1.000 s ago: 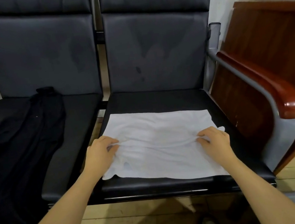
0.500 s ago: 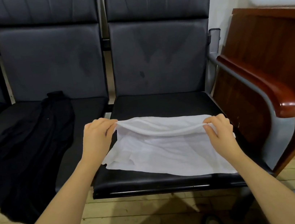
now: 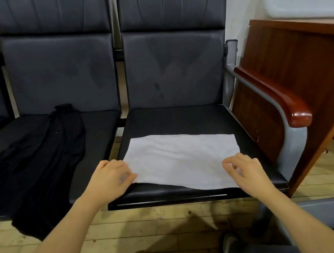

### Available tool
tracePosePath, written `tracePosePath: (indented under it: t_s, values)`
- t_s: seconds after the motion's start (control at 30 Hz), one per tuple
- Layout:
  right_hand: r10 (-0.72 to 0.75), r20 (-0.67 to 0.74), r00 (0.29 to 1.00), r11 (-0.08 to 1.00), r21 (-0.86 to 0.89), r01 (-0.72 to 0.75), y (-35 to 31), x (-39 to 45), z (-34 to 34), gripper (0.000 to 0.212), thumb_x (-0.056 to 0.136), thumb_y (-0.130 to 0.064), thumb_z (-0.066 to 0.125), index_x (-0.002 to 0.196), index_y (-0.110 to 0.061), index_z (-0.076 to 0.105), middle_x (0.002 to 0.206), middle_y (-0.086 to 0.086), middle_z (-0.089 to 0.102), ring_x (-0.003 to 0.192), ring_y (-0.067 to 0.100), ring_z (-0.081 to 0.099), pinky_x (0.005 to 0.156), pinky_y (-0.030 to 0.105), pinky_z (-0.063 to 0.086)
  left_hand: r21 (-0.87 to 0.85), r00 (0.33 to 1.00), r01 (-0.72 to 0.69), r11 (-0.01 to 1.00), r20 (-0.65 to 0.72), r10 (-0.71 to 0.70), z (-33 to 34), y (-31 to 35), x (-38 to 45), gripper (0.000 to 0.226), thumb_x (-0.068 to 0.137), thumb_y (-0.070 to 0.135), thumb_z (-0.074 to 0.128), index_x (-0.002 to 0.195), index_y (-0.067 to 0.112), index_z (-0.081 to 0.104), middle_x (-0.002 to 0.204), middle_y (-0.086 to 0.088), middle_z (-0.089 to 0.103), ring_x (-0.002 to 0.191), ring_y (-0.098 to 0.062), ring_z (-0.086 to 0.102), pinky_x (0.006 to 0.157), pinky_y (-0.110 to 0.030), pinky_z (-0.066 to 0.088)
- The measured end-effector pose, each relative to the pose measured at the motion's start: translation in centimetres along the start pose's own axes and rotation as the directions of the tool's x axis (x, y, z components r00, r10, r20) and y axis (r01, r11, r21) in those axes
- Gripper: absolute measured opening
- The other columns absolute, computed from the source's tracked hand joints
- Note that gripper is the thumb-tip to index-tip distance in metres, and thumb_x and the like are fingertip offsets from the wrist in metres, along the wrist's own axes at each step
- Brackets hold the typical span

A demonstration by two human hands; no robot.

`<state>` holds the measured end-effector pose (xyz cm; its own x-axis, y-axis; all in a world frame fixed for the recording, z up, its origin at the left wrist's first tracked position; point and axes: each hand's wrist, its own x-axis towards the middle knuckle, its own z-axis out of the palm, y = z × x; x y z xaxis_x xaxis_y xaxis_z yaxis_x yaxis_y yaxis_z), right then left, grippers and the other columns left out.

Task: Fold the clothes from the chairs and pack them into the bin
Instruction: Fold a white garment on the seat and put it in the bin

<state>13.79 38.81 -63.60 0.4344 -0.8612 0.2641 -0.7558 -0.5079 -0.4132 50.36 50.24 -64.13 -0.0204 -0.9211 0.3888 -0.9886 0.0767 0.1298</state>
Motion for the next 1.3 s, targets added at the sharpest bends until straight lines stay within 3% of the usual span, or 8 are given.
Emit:
tracePosePath:
  t_s: [0.2,0.3,0.43,0.53,0.7,0.9,1.1,1.3]
  values:
    - [0.195,-0.004,0.981,0.978,-0.078,-0.195,-1.9,3.4,1.9,0.037,0.1,-0.029,0.042,0.134,-0.018,0.05,0.137,0.002,0.049,0.119,0.019,0.051,0.099,0.029,0.039,0.033,0.998,0.049,0.998,0.048,-0.05,2.5,3.6,4.6,0.032,0.095,0.035,0.045,0.109,0.017,0.067,0.115,0.001,0.064,0.108,-0.021,0.058,0.091,-0.035,0.038]
    - [0.268,0.189,0.945,0.938,-0.274,-0.211,-1.5,4.2,4.0,0.056,0.101,-0.045,0.024,0.151,-0.023,0.016,0.159,0.004,0.015,0.144,0.024,0.017,0.116,0.038,0.012,-0.031,0.99,0.05,0.998,0.135,-0.046,3.9,5.1,6.9,0.064,0.087,0.051,0.022,0.122,0.016,0.063,0.135,-0.005,0.054,0.128,-0.027,0.047,0.102,-0.041,0.034]
    - [0.286,0.292,0.912,0.911,-0.379,-0.164,0.6,5.6,4.3,0.06,0.096,-0.058,0.009,0.151,-0.037,-0.003,0.16,-0.006,-0.009,0.147,0.016,-0.008,0.117,0.046,-0.007,0.017,0.887,0.152,0.988,0.44,-0.144,6.5,5.5,7.6,0.067,0.087,0.069,0.008,0.148,0.043,0.01,0.158,0.008,-0.005,0.146,-0.018,-0.005,0.115,-0.046,-0.001]
    - [0.259,0.326,0.909,0.918,-0.375,-0.126,1.8,6.5,3.7,0.059,0.096,-0.06,0.009,0.15,-0.041,-0.004,0.159,-0.009,-0.01,0.146,0.013,-0.009,0.118,0.043,-0.007,0.106,0.822,0.279,0.954,0.487,-0.295,7.0,5.9,7.7,0.065,0.088,0.072,0.011,0.145,0.048,-0.007,0.157,0.005,-0.016,0.145,-0.02,-0.015,0.111,-0.056,-0.007]
    - [0.255,0.336,0.907,0.933,-0.33,-0.14,1.7,6.6,3.1,0.057,0.097,-0.057,0.018,0.151,-0.038,0.009,0.16,-0.007,0.002,0.147,0.014,0.0,0.118,0.042,-0.003,0.131,0.805,0.289,0.948,0.502,-0.315,5.1,6.5,7.1,0.069,0.087,0.073,0.017,0.148,0.043,0.004,0.159,0.002,0.001,0.145,-0.022,0.001,0.111,-0.053,0.008]
    - [0.205,0.09,0.975,0.946,-0.273,-0.174,-1.0,8.4,2.5,0.043,0.1,-0.043,0.035,0.137,-0.024,0.046,0.138,-0.001,0.05,0.125,0.02,0.047,0.109,0.034,0.025,0.141,0.801,0.571,0.809,0.12,-0.586,3.7,4.8,6.9,0.055,0.098,0.049,0.028,0.148,0.027,0.022,0.138,-0.013,0.037,0.121,-0.031,0.039,0.101,-0.04,0.031]
    - [-0.036,0.217,0.976,0.999,-0.003,0.037,-2.8,10.3,5.5,0.047,0.1,-0.036,0.041,0.146,-0.029,0.034,0.155,-0.006,0.027,0.142,0.013,0.024,0.113,0.023,0.015,0.114,0.797,0.59,0.8,0.08,-0.599,4.3,3.3,7.2,0.057,0.098,0.035,0.042,0.147,0.025,0.015,0.109,-0.006,0.055,0.105,-0.024,0.052,0.091,-0.035,0.038]
    - [-0.044,0.413,0.91,0.985,-0.135,0.109,-2.2,10.3,6.6,0.053,0.098,-0.057,0.026,0.148,-0.045,0.016,0.158,-0.017,0.007,0.146,0.006,-0.001,0.118,0.031,-0.001,-0.22,0.823,0.563,0.797,0.066,-0.564,4.2,3.0,7.5,0.042,0.096,0.014,0.046,0.137,0.019,0.036,0.112,-0.01,0.054,0.095,-0.025,0.055,0.084,-0.036,0.045]
